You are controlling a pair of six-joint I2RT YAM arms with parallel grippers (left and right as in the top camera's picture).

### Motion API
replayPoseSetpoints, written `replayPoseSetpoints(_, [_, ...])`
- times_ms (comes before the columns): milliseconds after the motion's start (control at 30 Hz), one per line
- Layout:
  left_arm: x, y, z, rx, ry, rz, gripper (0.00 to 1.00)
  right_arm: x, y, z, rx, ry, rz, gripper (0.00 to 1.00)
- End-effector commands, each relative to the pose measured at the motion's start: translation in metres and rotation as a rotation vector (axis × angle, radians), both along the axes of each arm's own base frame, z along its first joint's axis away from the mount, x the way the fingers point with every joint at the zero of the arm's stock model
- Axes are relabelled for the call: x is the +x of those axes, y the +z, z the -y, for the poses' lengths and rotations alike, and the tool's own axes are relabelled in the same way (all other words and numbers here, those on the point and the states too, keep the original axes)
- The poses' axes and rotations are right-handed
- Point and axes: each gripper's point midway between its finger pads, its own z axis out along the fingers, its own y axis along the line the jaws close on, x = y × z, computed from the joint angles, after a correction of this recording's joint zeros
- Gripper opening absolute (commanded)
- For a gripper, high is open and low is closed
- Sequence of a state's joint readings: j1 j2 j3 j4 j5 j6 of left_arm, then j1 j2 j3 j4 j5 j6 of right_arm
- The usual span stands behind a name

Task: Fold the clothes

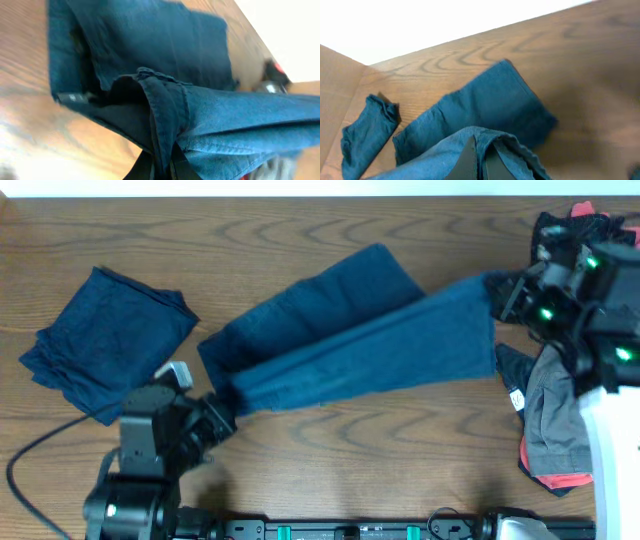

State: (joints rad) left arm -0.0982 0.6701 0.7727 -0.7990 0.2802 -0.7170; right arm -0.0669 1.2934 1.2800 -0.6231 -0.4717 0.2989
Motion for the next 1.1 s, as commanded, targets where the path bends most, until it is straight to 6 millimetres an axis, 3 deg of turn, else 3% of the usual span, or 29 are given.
replayPoseSetpoints(0, [0.017,-0.024,-0.057,0.178,0.302,-0.095,0.06,0.041,-0.006,0.027,-0.141,-0.133,0.053,0.01])
replayPoseSetpoints(300, [0.085,-0.075,-0.053,0.197,0.303,-0.177,0.06,0.113,-0.081,-0.006,-0.150,-0.065,0.035,0.01])
replayPoseSetpoints(467, [0.103,-0.104,-0.059,0.169,0.372,-0.233,0.06,0.139,-0.135,-0.027,-0.152,-0.025,0.003,0.01])
replayPoseSetpoints(633, [0.116,-0.125,-0.061,0.154,0.404,-0.258,0.08,0.160,-0.173,-0.054,-0.149,0.019,0.033,0.01])
replayPoseSetpoints(700, [0.123,-0.130,-0.061,0.152,0.404,-0.250,0.34,0.167,-0.182,-0.066,-0.146,0.038,0.060,0.03])
replayPoseSetpoints(733, [0.128,-0.131,-0.061,0.148,0.405,-0.237,0.46,0.169,-0.184,-0.070,-0.144,0.045,0.071,0.12])
replayPoseSetpoints(767, [0.137,-0.127,-0.060,0.138,0.407,-0.202,0.51,0.171,-0.184,-0.075,-0.142,0.051,0.088,0.35])
replayPoseSetpoints(833, [0.151,-0.115,-0.059,0.104,0.400,-0.132,0.62,0.173,-0.179,-0.077,-0.144,0.058,0.110,0.41])
replayPoseSetpoints(900, [0.170,-0.088,-0.055,0.055,0.354,-0.015,0.65,0.173,-0.163,-0.076,-0.136,0.057,0.139,0.54])
replayPoseSetpoints(1000, [0.188,-0.040,-0.057,-0.030,0.323,0.159,0.66,0.169,-0.131,-0.063,-0.128,0.041,0.171,0.40])
replayPoseSetpoints(1067, [0.188,-0.025,-0.061,-0.040,0.329,0.199,0.65,0.161,-0.119,-0.057,-0.125,0.037,0.158,0.30])
